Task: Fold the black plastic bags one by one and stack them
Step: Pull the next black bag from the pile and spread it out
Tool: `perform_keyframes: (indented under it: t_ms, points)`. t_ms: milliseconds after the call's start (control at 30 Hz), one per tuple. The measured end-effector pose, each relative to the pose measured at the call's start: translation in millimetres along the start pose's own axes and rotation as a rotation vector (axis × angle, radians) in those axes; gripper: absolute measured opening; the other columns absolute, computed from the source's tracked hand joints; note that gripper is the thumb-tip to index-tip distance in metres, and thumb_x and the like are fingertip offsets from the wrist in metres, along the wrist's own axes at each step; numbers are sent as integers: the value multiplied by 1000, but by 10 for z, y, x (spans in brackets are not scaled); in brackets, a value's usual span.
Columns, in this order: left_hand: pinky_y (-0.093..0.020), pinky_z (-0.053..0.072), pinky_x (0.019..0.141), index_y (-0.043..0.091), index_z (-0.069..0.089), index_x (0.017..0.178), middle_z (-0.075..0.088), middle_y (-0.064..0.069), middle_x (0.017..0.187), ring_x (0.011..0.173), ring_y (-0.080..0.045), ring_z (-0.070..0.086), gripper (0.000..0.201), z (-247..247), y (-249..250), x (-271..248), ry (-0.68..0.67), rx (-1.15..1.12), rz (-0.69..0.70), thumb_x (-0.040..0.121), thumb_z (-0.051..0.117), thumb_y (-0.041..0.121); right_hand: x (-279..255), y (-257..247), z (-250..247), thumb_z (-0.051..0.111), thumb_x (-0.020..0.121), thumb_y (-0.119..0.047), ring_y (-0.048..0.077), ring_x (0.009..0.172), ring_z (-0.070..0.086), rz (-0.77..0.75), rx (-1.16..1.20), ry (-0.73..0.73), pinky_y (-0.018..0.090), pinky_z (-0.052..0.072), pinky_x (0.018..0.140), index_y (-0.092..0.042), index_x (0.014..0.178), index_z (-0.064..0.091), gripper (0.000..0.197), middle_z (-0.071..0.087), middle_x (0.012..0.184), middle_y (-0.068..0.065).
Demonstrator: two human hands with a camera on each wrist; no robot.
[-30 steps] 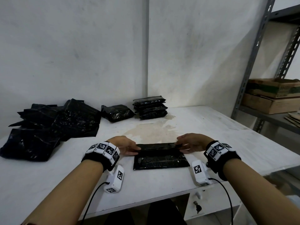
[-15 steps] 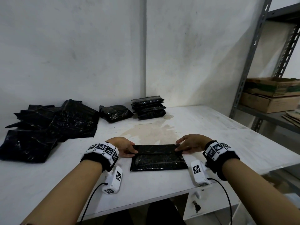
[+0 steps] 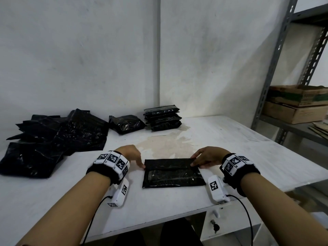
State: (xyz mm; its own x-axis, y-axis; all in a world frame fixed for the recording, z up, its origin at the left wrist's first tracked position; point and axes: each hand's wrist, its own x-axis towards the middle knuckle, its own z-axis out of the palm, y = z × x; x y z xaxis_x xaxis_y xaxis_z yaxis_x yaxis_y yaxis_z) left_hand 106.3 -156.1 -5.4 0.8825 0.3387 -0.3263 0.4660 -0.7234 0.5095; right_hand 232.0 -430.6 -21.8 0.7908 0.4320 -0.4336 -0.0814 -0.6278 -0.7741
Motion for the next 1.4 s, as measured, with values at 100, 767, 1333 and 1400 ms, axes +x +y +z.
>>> perform_keyframes:
  t_ms: [100, 767, 1333, 1400]
  points:
    - [-14, 44, 71, 14, 61, 111, 57, -5, 98, 83, -11, 52, 30, -43, 122, -75, 117, -129, 249, 84, 64, 1, 31, -45, 16, 77, 77, 2, 10, 73, 62, -22, -29, 7, 15, 55, 57, -11, 104, 66, 32, 66, 78, 3]
    - [-13, 42, 88, 22, 58, 131, 49, 16, 140, 123, -4, 46, 42, 385, 463, -56, -353, -14, 296, 94, 54, 5, 164, -38, -46, 64, 90, 0, 15, 71, 59, 2, 221, 43, 19, 53, 48, 2, 106, 66, 17, 62, 86, 9]
    - [-21, 50, 76, 13, 69, 102, 66, 0, 101, 93, -11, 58, 24, 364, 361, -35, -284, -278, 256, 93, 52, 0, 110, -285, 248, 75, 80, -5, 2, 73, 65, -258, -323, -217, 14, 52, 69, -15, 87, 74, 12, 71, 81, -2]
    - [-24, 53, 70, 8, 66, 84, 65, -5, 87, 82, -14, 62, 23, 289, 290, -14, -112, -446, 219, 91, 49, -6, 130, -276, 274, 77, 79, -7, 2, 74, 65, -242, -339, -198, 14, 52, 69, -18, 86, 75, 14, 71, 79, -4]
